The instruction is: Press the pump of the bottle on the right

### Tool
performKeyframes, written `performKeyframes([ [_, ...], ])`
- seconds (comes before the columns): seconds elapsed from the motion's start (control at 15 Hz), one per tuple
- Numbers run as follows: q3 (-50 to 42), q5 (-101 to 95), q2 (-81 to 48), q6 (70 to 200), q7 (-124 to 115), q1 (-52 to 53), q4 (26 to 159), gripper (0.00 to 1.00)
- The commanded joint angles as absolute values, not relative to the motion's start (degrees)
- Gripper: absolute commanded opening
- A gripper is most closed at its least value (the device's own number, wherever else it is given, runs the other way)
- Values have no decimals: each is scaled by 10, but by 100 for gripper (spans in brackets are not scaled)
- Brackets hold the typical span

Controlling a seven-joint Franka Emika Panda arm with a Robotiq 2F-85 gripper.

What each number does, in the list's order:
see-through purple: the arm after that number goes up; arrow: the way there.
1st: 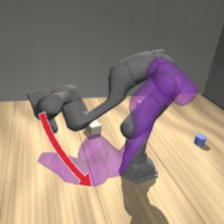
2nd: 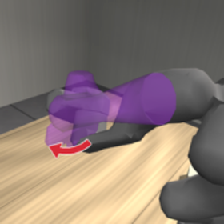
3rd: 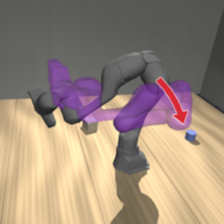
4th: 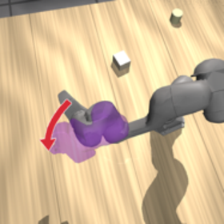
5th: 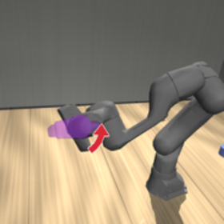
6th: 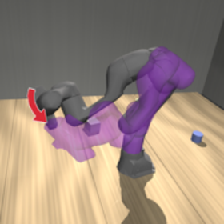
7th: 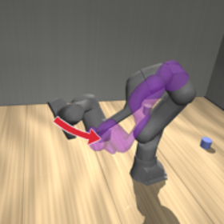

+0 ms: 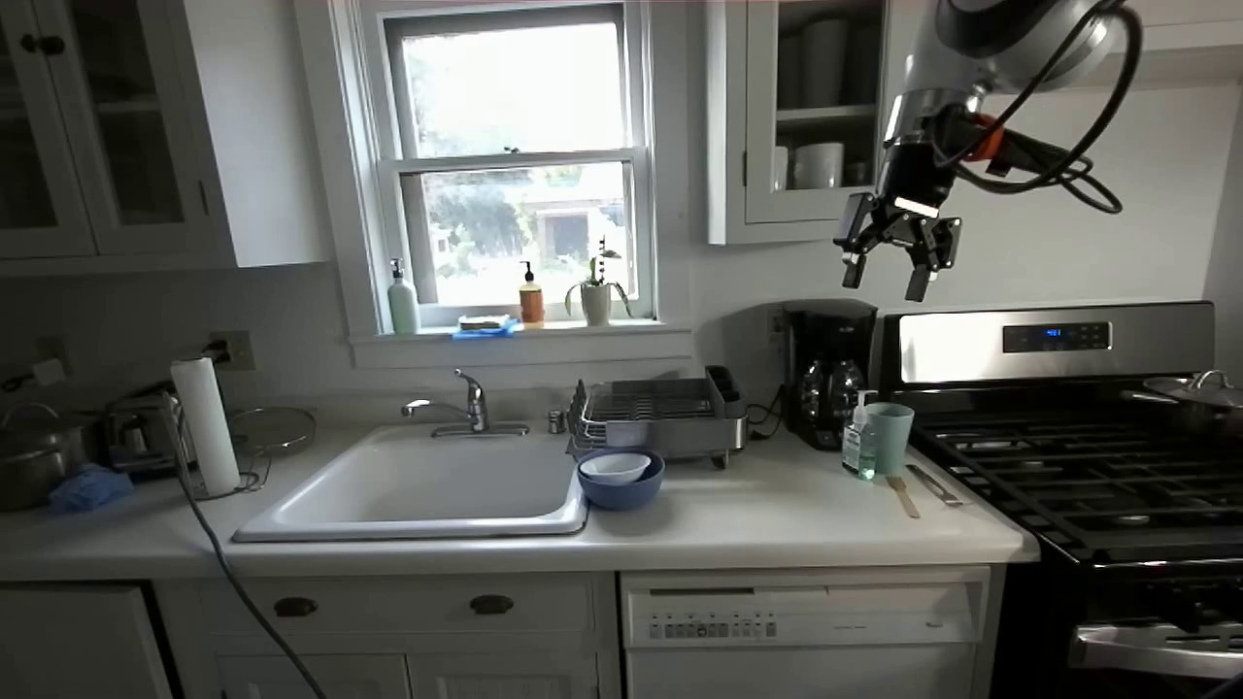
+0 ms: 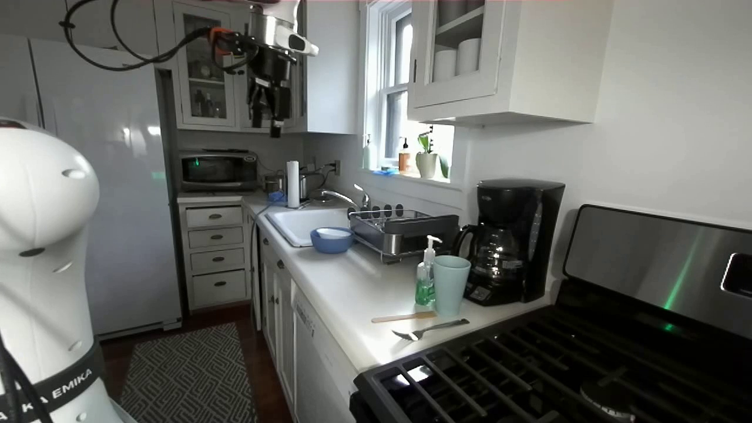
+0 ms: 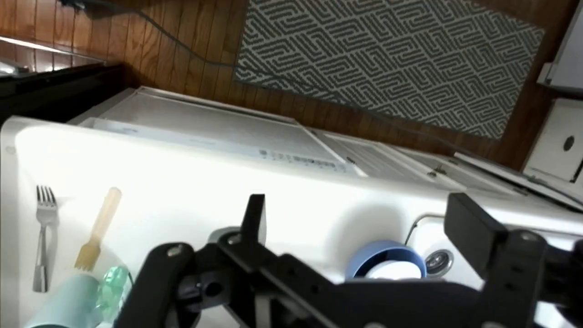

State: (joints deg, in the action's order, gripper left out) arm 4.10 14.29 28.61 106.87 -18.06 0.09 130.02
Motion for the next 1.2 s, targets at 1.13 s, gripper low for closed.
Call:
performKeyframes([
  [1.13,-47,-30,-36,1230,-116,-53,1171,100],
])
